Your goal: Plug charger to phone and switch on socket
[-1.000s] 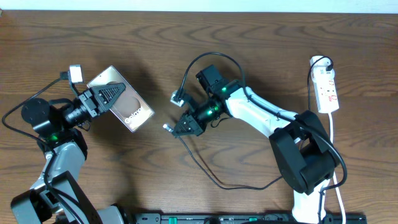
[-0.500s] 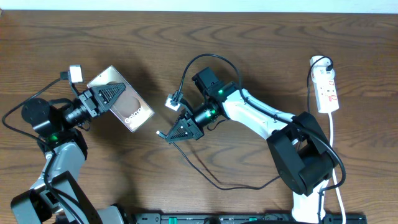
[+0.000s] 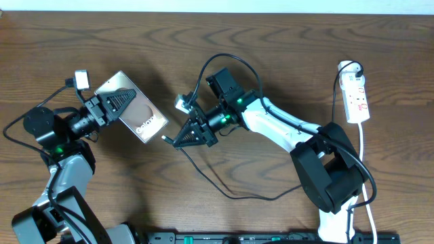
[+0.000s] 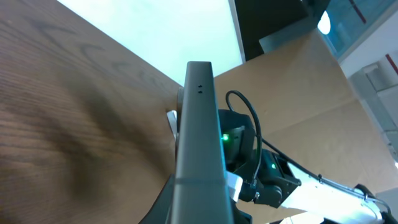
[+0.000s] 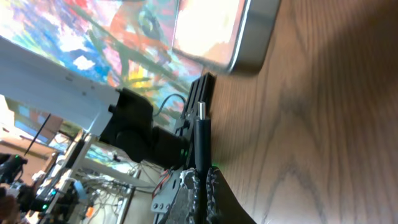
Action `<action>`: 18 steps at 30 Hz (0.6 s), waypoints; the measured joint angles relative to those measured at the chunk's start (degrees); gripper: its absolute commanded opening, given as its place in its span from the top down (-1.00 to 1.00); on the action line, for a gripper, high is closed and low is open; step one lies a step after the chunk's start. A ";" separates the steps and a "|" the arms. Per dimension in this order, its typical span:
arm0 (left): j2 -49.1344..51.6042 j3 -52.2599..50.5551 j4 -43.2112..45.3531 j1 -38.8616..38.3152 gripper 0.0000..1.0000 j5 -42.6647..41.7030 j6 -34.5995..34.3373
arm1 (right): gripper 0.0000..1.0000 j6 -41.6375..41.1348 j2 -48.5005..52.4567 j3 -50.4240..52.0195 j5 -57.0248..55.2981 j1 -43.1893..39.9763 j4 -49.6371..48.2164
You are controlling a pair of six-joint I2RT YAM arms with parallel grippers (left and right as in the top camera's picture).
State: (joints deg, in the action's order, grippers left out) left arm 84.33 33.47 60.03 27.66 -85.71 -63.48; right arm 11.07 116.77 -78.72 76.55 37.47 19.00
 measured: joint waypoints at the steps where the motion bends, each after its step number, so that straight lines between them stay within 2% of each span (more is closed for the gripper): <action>1: 0.00 0.00 0.02 0.00 0.85 0.17 -0.31 | 0.98 -1.38 0.00 0.00 0.00 0.00 -1.44; 8: 0.00 0.00 0.00 0.00 0.85 0.37 -1.07 | 0.98 -7.87 0.00 0.00 -0.02 0.00 -5.38; 18: 0.00 0.00 0.02 0.00 0.85 0.28 -0.96 | 0.98 -10.25 0.00 0.00 -0.02 0.00 -6.73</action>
State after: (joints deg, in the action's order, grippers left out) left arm 84.33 33.47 60.05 27.66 -85.43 -64.45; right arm 0.82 116.77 -78.72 76.53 37.47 12.27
